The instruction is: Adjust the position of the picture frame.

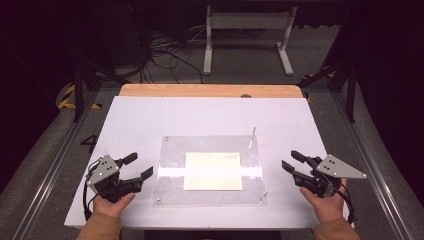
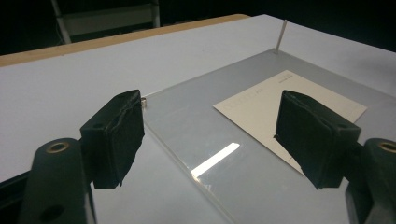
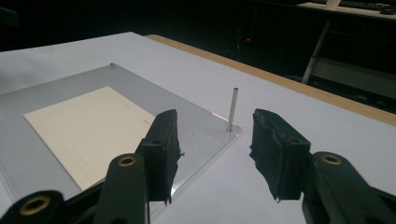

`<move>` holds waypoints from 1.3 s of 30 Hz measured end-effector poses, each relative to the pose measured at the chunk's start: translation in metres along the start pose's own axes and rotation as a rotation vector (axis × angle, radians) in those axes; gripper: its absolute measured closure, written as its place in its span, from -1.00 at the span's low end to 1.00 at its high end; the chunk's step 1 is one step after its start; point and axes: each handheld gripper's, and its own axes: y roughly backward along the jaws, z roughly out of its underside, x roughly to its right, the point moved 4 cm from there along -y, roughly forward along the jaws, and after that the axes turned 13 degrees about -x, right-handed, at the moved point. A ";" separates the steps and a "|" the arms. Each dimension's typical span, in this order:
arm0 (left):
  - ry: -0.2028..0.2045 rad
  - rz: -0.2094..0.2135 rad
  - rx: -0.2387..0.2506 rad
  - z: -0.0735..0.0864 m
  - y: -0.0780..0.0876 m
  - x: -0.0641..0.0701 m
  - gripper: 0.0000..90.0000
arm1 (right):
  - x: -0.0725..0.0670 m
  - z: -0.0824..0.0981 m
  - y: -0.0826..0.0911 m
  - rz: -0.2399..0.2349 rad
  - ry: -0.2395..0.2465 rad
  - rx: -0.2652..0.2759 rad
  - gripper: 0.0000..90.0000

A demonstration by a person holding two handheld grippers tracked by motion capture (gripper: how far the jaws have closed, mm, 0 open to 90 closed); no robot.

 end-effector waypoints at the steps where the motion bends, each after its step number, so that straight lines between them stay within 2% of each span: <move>1: -0.003 0.005 -0.002 -0.001 0.000 0.000 -0.46 | -0.001 -0.001 0.001 -0.001 0.003 -0.003 0.13; 4: 0.000 -0.008 -0.012 -0.002 0.001 0.000 -0.47 | -0.005 -0.004 0.002 -0.012 0.012 -0.006 0.08; 5: 0.006 0.001 -0.016 -0.002 0.000 0.001 -0.47 | -0.006 -0.004 0.002 -0.015 0.020 -0.008 0.08; 14: -0.011 -0.008 -0.032 -0.007 -0.001 0.001 -0.36 | -0.030 -0.013 0.009 -0.101 0.099 -0.037 0.08; 18: 0.009 0.034 -0.045 -0.008 -0.006 -0.001 -0.35 | -0.044 -0.012 0.010 -0.153 0.129 -0.069 0.16; 22: 0.012 0.042 -0.056 -0.009 -0.011 0.000 -0.38 | -0.054 -0.009 0.008 -0.192 0.149 -0.103 0.18; 31: 0.003 0.053 -0.065 -0.012 -0.016 0.001 -0.43 | -0.061 0.004 -0.002 -0.234 0.137 -0.207 0.25; 34: 0.031 0.062 -0.066 -0.012 -0.017 0.001 -0.50 | -0.062 0.010 -0.007 -0.242 0.138 -0.242 0.30; 36: 0.037 0.068 -0.062 -0.013 -0.018 0.000 -0.51 | -0.062 0.012 -0.009 -0.246 0.142 -0.258 0.32; 39: 0.042 0.093 -0.085 -0.012 -0.023 -0.002 -0.52 | -0.063 0.015 -0.011 -0.255 0.150 -0.275 0.36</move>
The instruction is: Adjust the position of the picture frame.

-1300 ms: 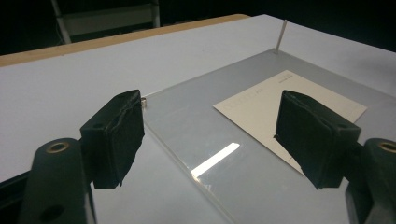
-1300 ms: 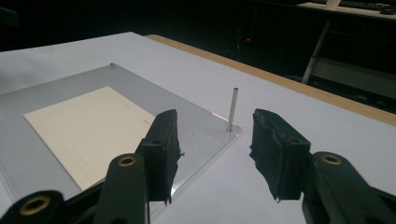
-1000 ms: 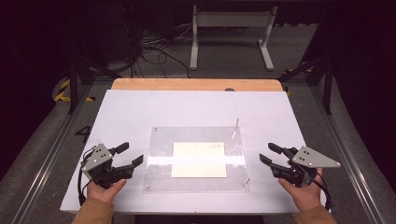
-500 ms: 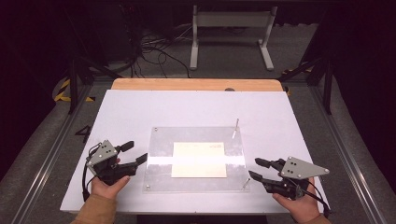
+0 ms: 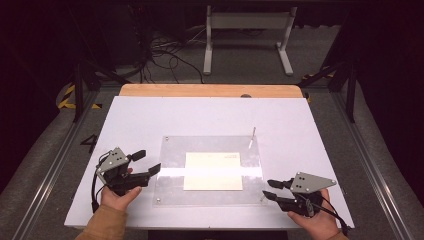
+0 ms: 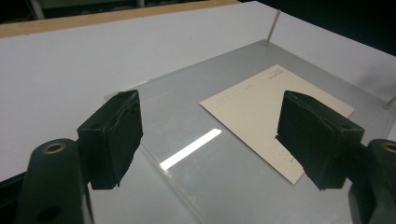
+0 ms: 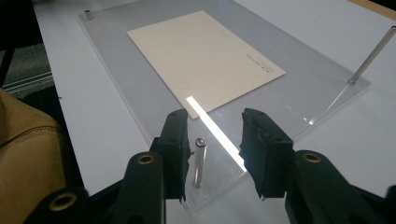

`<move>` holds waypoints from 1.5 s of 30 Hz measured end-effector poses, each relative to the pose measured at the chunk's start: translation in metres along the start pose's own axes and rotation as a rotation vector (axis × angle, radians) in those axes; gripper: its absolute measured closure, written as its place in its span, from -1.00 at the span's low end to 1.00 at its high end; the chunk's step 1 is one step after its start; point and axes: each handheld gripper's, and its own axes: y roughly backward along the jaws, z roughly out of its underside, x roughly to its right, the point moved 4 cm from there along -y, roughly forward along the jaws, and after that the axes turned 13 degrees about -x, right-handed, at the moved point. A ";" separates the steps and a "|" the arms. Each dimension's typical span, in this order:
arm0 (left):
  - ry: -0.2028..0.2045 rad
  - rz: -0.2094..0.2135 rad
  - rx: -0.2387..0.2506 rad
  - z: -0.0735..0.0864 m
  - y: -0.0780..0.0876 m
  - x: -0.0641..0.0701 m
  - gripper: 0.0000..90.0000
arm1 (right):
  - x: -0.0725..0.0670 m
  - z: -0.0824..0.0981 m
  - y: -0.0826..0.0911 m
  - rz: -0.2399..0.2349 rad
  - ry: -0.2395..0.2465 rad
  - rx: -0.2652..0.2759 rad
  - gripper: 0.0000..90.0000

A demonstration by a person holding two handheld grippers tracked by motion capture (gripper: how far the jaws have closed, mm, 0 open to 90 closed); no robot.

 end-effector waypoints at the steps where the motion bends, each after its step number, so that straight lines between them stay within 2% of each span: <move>1: 0.006 0.002 -0.003 0.001 -0.002 -0.002 -0.53 | 0.000 0.001 -0.001 -0.001 0.002 -0.008 0.37; 5: 0.007 0.002 0.006 0.000 -0.003 -0.005 -0.58 | 0.000 0.005 -0.008 -0.018 -0.007 -0.053 0.42; 8: 0.002 -0.019 0.003 -0.001 -0.004 -0.004 -0.66 | 0.001 0.009 -0.011 -0.022 -0.019 -0.076 0.48; 12: -0.010 -0.032 0.009 -0.002 -0.005 -0.004 -0.66 | 0.000 0.011 -0.015 -0.041 -0.022 -0.090 0.56; 17: 0.001 -0.017 0.012 -0.002 -0.005 -0.005 -0.71 | 0.001 0.014 -0.018 -0.056 -0.027 -0.105 0.66; 21: -0.005 -0.023 0.014 -0.002 -0.005 -0.007 -0.76 | 0.001 0.016 -0.021 -0.065 -0.030 -0.121 0.71; 25: 0.010 -0.019 0.012 -0.002 -0.005 -0.009 -0.76 | 0.000 0.016 -0.022 -0.073 -0.026 -0.122 0.79; 27: 0.034 -0.002 0.012 -0.001 -0.005 -0.012 -0.74 | -0.001 0.016 -0.022 -0.078 -0.025 -0.123 0.86; 29: 0.061 0.009 0.020 -0.001 -0.005 -0.015 -0.75 | -0.002 0.015 -0.022 -0.065 -0.013 -0.129 0.88; 34: 0.076 0.004 0.007 0.002 -0.006 -0.020 -0.72 | -0.004 0.013 -0.021 -0.040 0.004 -0.141 0.89; 36: 0.064 0.004 0.018 0.002 -0.005 -0.020 -0.70 | -0.004 0.011 -0.019 -0.035 0.004 -0.136 0.89; 40: 0.025 -0.032 0.019 0.001 -0.005 -0.018 -0.57 | -0.003 0.008 -0.017 -0.025 0.011 -0.137 0.89; 42: 0.029 -0.035 0.024 0.001 -0.004 -0.019 -0.48 | -0.001 0.006 -0.014 -0.015 0.008 -0.130 0.89; 45: 0.024 -0.042 0.021 0.001 -0.005 -0.020 -0.46 | 0.006 0.002 -0.010 0.012 0.002 -0.113 0.89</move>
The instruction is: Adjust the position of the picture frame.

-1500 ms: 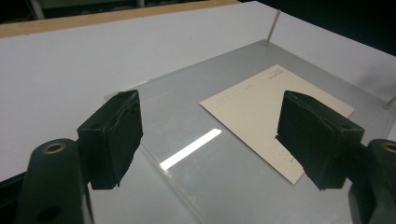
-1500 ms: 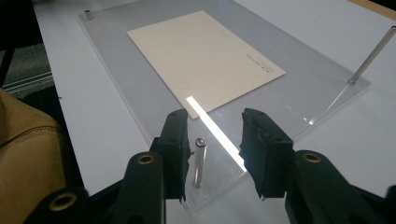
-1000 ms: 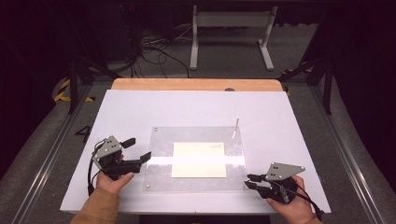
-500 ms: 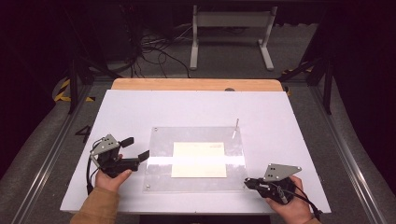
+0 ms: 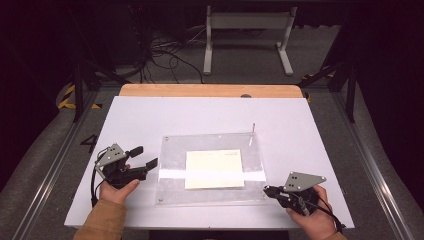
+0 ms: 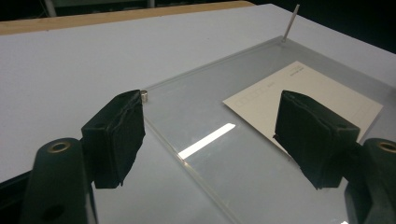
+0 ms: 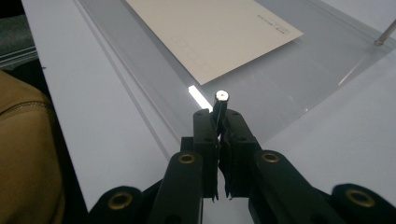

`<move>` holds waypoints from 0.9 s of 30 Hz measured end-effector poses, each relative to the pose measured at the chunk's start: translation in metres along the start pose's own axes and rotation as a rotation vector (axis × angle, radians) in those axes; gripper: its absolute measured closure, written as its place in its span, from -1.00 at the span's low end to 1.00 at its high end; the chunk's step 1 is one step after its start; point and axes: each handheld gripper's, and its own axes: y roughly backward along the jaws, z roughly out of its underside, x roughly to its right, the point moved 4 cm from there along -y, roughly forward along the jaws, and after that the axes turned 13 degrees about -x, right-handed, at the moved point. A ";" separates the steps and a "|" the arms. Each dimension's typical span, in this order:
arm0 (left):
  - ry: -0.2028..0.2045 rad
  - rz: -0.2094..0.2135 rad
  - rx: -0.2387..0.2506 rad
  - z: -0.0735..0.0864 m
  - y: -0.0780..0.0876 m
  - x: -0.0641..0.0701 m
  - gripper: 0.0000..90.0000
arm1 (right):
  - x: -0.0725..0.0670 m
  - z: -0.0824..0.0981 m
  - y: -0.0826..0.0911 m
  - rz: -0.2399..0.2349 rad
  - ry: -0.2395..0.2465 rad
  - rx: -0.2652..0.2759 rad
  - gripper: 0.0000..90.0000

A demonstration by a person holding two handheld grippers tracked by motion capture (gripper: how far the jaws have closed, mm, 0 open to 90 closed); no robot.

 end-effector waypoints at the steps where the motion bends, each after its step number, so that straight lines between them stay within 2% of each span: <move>1: -0.001 -0.002 0.001 0.000 0.000 0.000 -0.46 | 0.003 -0.002 0.002 0.013 -0.004 0.005 0.89; 5: -0.009 -0.007 -0.010 0.000 -0.003 0.001 -0.40 | 0.020 -0.007 0.006 0.052 -0.035 0.012 0.89; 6: -0.006 -0.011 -0.009 -0.001 -0.003 0.001 -0.40 | 0.020 -0.007 0.006 0.052 -0.035 0.012 0.89; 7: -0.011 -0.027 -0.005 -0.001 -0.002 0.001 -0.38 | 0.024 -0.009 0.006 0.060 -0.041 0.009 0.89; 8: -0.007 -0.046 0.011 -0.003 0.000 0.001 -0.34 | 0.036 -0.011 0.006 0.073 -0.056 0.011 0.89; 9: -0.007 -0.046 0.011 -0.003 0.000 0.001 -0.33 | 0.036 -0.011 0.006 0.073 -0.056 0.011 0.89; 12: 0.000 -0.069 0.033 -0.005 0.001 -0.001 -0.28 | 0.052 -0.015 0.004 0.095 -0.077 0.005 0.89; 19: 0.007 -0.116 0.042 -0.009 -0.005 -0.007 -0.21 | 0.089 -0.018 -0.010 0.130 -0.146 -0.013 0.88; 21: 0.011 -0.131 0.040 -0.011 -0.006 -0.008 -0.21 | 0.096 -0.017 -0.014 0.137 -0.160 -0.014 0.88; 27: 0.028 -0.127 0.031 -0.015 -0.009 -0.014 -0.23 | 0.111 -0.015 -0.024 0.151 -0.227 0.017 0.88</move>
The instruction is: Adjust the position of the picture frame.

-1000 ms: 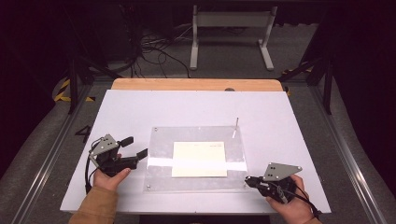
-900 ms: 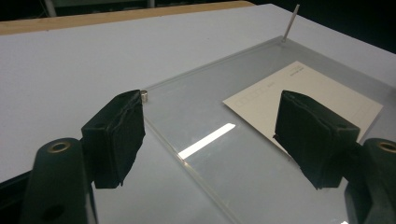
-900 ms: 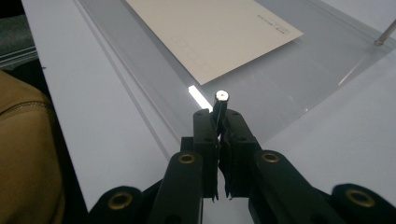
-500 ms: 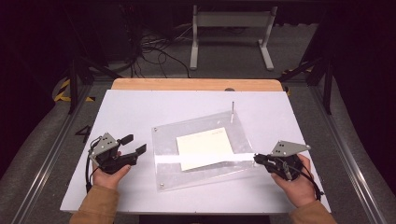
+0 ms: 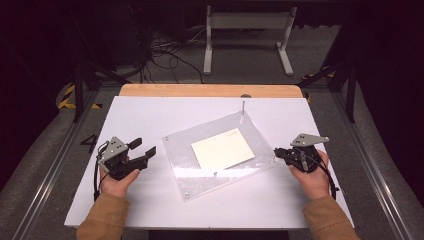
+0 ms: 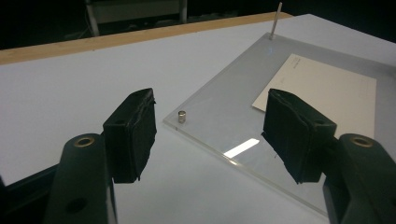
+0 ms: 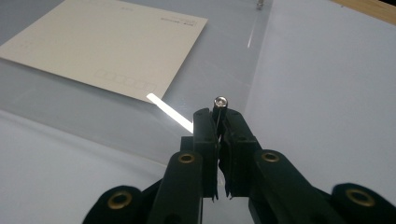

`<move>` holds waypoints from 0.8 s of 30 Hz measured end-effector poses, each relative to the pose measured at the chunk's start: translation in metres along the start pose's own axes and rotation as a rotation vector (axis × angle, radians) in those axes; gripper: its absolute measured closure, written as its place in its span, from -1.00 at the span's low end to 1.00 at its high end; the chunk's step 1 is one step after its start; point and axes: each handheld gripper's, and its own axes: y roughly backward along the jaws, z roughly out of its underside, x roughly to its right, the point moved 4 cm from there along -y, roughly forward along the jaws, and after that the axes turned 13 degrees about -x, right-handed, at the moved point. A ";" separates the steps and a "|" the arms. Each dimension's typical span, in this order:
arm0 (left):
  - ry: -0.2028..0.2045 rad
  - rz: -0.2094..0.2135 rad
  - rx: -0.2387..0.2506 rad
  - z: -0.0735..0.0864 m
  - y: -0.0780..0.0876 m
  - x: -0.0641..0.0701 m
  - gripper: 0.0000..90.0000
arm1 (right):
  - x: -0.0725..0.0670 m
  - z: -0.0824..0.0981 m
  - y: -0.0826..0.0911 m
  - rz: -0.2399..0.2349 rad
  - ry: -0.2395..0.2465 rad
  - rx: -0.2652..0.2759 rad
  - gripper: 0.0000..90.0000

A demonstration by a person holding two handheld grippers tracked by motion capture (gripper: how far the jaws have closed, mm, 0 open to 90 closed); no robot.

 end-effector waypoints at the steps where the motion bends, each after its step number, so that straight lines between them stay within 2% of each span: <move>1: 0.005 0.002 -0.010 0.000 -0.001 -0.002 -0.23 | 0.001 0.000 -0.001 0.004 -0.009 0.003 0.88; 3: 0.023 0.009 -0.018 -0.002 -0.002 -0.006 -0.23 | 0.005 -0.001 -0.006 0.009 -0.034 0.007 0.88; 6: 0.022 -0.003 -0.030 -0.005 -0.003 -0.010 -0.21 | 0.009 0.001 -0.010 0.000 -0.055 0.014 0.88; 10: 0.013 -0.014 -0.045 -0.011 -0.005 -0.014 -0.16 | 0.008 0.002 -0.010 0.007 -0.055 0.013 0.87; 13: 0.006 -0.019 -0.066 -0.017 -0.011 -0.017 -0.09 | 0.006 0.002 -0.009 0.022 -0.056 0.010 0.75; 18: -0.010 -0.025 -0.117 -0.024 -0.023 -0.020 0.14 | 0.001 0.010 -0.003 0.048 -0.071 0.002 0.56; 19: -0.016 -0.030 -0.132 -0.026 -0.027 -0.021 0.18 | -0.001 0.013 -0.002 0.041 -0.077 -0.001 0.54; 21: -0.025 -0.037 -0.157 -0.029 -0.032 -0.022 0.20 | -0.004 0.020 0.002 0.047 -0.083 -0.021 0.51; 24: -0.023 -0.040 -0.172 -0.036 -0.040 -0.026 0.20 | -0.007 0.026 0.010 0.043 -0.091 -0.015 0.49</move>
